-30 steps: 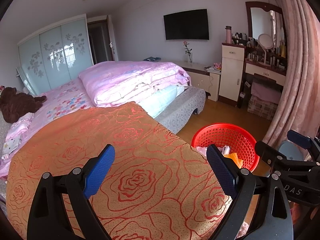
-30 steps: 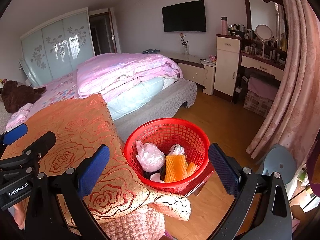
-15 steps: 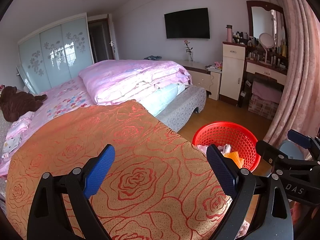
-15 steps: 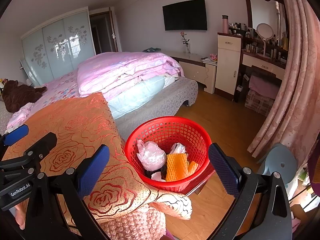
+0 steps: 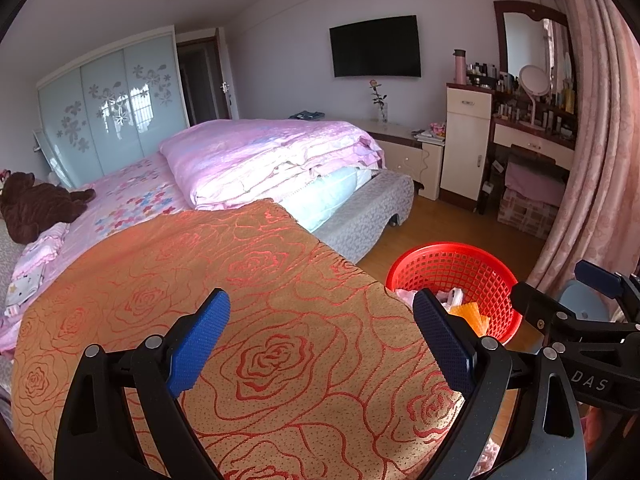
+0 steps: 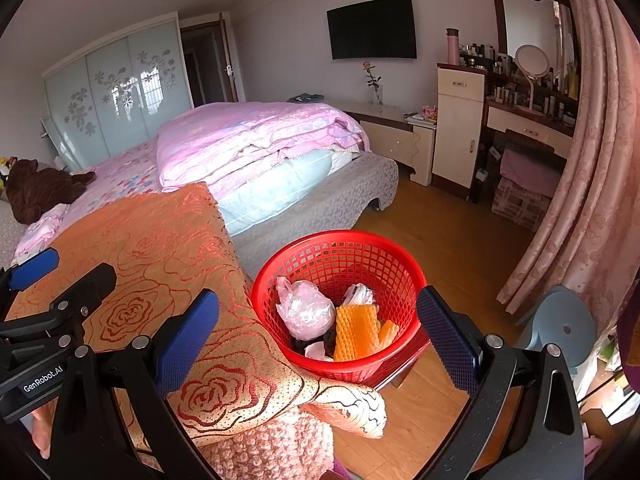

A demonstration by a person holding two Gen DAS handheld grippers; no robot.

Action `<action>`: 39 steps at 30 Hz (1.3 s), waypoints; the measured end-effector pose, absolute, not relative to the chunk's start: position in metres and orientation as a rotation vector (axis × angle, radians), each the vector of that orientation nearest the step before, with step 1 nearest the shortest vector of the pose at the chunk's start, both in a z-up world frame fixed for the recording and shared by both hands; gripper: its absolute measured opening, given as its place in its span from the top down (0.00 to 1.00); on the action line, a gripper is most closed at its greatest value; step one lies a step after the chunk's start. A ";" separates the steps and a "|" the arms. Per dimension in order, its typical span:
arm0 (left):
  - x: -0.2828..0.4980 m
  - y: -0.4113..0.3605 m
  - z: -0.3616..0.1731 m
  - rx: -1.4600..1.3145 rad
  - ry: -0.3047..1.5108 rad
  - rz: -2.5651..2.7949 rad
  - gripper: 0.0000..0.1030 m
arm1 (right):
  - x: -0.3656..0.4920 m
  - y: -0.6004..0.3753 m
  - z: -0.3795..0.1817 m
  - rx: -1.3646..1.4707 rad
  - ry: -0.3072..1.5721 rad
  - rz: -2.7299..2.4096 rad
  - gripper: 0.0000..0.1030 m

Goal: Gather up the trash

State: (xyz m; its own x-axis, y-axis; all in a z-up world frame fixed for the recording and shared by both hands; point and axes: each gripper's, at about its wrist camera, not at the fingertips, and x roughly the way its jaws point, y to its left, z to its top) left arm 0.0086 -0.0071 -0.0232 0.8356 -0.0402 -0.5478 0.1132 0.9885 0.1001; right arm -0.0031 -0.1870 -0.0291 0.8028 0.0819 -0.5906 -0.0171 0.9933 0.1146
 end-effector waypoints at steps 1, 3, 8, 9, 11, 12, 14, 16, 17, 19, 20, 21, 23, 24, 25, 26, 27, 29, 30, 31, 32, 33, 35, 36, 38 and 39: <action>0.009 -0.007 -0.023 0.131 0.576 -0.081 0.13 | -0.003 -0.187 -0.029 0.105 0.637 0.053 0.07; 0.009 -0.007 -0.023 0.130 0.577 -0.081 0.13 | -0.004 -0.185 -0.030 0.105 0.637 0.054 0.07; 0.009 -0.005 -0.027 0.128 0.581 -0.080 0.13 | -0.004 -0.185 -0.030 0.105 0.638 0.054 0.07; 0.009 -0.005 -0.027 0.129 0.581 -0.080 0.13 | -0.004 -0.185 -0.030 0.105 0.638 0.055 0.07; 0.009 -0.005 -0.026 0.129 0.581 -0.081 0.13 | -0.004 -0.185 -0.030 0.105 0.638 0.054 0.07; 0.010 -0.005 -0.026 0.129 0.581 -0.081 0.13 | -0.004 -0.185 -0.030 0.105 0.638 0.055 0.07; 0.009 -0.005 -0.026 0.128 0.582 -0.081 0.13 | -0.004 -0.185 -0.030 0.105 0.639 0.055 0.07; 0.010 -0.005 -0.026 0.128 0.581 -0.082 0.13 | -0.004 -0.183 -0.030 0.106 0.639 0.056 0.07; 0.010 -0.005 -0.026 0.128 0.582 -0.082 0.13 | -0.004 -0.184 -0.030 0.106 0.639 0.056 0.07; 0.010 -0.005 -0.026 0.128 0.582 -0.082 0.13 | -0.004 -0.184 -0.030 0.106 0.640 0.055 0.07; 0.010 -0.005 -0.025 0.128 0.582 -0.082 0.13 | -0.004 -0.184 -0.030 0.106 0.640 0.056 0.07; 0.010 -0.005 -0.025 0.127 0.583 -0.083 0.13 | -0.004 -0.184 -0.030 0.106 0.640 0.056 0.07; 0.010 -0.003 -0.029 0.125 0.587 -0.082 0.13 | -0.004 -0.184 -0.030 0.106 0.640 0.056 0.07; 0.009 -0.003 -0.030 0.125 0.588 -0.081 0.13 | -0.004 -0.184 -0.030 0.106 0.640 0.056 0.07; 0.008 -0.003 -0.031 0.125 0.589 -0.079 0.13 | -0.004 -0.184 -0.029 0.106 0.640 0.056 0.07; 0.007 -0.003 -0.032 0.125 0.590 -0.078 0.13 | -0.004 -0.184 -0.029 0.106 0.640 0.056 0.07; 0.007 -0.003 -0.033 0.124 0.591 -0.078 0.13 | -0.003 -0.184 -0.029 0.106 0.641 0.056 0.07; 0.006 -0.003 -0.034 0.124 0.591 -0.078 0.13 | -0.003 -0.184 -0.029 0.107 0.640 0.056 0.07; 0.006 -0.003 -0.034 0.125 0.591 -0.078 0.13 | -0.004 -0.184 -0.029 0.107 0.640 0.055 0.07; 0.007 -0.003 -0.033 0.124 0.590 -0.078 0.13 | -0.004 -0.183 -0.029 0.107 0.640 0.055 0.07; 0.007 -0.004 -0.032 0.124 0.591 -0.078 0.13 | -0.004 -0.183 -0.029 0.107 0.641 0.055 0.07; 0.006 -0.004 -0.033 0.124 0.590 -0.078 0.13 | -0.004 -0.183 -0.030 0.107 0.641 0.056 0.07; 0.007 -0.004 -0.033 0.125 0.590 -0.078 0.13 | -0.004 -0.182 -0.030 0.107 0.641 0.056 0.07; 0.007 -0.004 -0.032 0.124 0.591 -0.078 0.13 | -0.004 -0.182 -0.030 0.108 0.641 0.056 0.07; 0.008 -0.004 -0.032 0.123 0.592 -0.078 0.13 | -0.004 -0.183 -0.029 0.108 0.642 0.056 0.07; 0.008 -0.004 -0.032 0.123 0.592 -0.078 0.13 | -0.004 -0.182 -0.030 0.108 0.642 0.057 0.07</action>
State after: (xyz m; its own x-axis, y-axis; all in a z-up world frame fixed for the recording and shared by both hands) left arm 0.0076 -0.0042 -0.0316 0.8271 -0.0383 -0.5608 0.1090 0.9897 0.0932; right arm -0.0043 -0.1823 -0.0296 0.7993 0.0861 -0.5947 -0.0190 0.9928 0.1181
